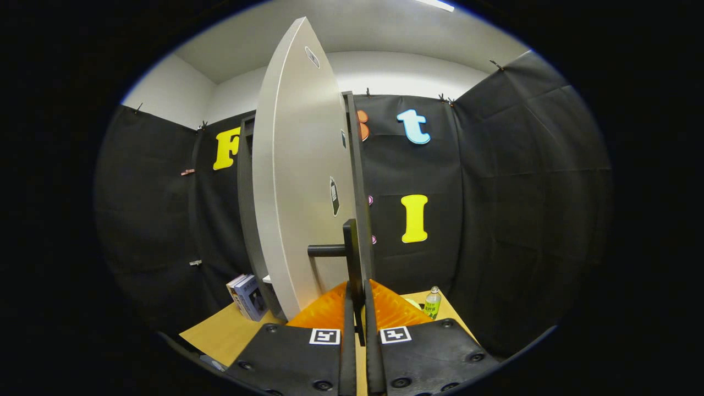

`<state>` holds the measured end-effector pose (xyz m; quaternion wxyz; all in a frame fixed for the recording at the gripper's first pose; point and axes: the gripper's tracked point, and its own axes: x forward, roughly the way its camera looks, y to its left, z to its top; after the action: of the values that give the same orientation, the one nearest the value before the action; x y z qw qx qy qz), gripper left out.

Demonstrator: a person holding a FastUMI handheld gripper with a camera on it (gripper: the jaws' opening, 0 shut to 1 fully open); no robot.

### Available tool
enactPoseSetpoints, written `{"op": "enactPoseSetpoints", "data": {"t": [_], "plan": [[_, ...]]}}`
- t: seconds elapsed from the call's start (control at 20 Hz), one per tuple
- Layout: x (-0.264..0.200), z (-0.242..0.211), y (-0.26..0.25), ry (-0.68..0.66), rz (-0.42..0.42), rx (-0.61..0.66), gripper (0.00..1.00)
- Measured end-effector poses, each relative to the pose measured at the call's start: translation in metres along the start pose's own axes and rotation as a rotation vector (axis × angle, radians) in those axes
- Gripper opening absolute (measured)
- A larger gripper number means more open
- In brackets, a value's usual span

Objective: Open the shoe cabinet door, grab the shoes and put them into the shoe cabinet, then close the shoe cabinet door.

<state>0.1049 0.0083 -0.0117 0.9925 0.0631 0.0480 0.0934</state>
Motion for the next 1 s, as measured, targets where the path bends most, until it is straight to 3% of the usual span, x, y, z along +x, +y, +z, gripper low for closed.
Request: {"op": "enactPoseSetpoints", "data": {"t": [0.45, 0.7, 0.8, 0.9, 1.0], "plan": [[-0.001, 0.001, -0.003, -0.001, 0.032, 0.019, 0.12], [-0.012, 0.003, -0.005, -0.009, -0.010, 0.022, 0.12], [-0.027, -0.001, -0.004, -0.003, -0.022, 0.004, 0.18], [-0.044, -0.007, -0.006, 0.006, -0.054, -0.014, 0.31], [-0.061, -0.012, -0.010, 0.013, -0.088, -0.032, 0.54]]}}
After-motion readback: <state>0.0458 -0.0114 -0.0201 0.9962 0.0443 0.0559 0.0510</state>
